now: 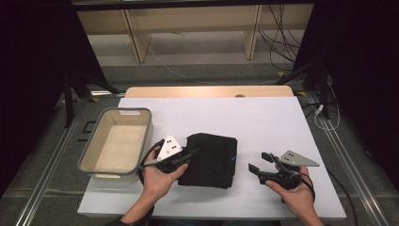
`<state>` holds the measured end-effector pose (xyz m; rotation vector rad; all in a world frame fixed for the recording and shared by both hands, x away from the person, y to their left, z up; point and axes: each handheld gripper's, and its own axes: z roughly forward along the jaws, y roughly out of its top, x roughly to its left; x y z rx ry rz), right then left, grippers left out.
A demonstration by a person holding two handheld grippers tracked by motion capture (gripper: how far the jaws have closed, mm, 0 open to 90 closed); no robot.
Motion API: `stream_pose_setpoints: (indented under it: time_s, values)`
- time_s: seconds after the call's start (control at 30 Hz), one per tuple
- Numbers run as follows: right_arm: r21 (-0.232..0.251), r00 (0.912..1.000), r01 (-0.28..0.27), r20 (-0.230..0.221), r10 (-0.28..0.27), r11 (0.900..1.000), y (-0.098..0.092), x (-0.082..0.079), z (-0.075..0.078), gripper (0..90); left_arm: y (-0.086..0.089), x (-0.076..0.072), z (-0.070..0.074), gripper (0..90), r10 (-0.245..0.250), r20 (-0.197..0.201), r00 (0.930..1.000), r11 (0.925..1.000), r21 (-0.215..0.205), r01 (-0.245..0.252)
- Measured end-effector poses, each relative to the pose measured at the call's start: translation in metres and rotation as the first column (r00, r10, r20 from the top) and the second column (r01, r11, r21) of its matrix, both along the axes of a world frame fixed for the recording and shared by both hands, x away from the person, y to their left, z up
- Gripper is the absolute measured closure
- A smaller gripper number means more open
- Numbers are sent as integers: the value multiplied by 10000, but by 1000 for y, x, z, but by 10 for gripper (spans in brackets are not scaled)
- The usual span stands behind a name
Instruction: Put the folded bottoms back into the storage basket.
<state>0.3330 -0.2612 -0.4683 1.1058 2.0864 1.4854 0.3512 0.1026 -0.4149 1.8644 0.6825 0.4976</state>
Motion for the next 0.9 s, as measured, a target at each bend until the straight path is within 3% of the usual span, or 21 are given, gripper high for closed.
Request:
stream_pose_setpoints:
  time_s: [0.9]
  values:
    - [-27,10000,-4,-11,4,10000,0,0,0,276,5,-1,6,786,167,267,9995,9998,49,-169]
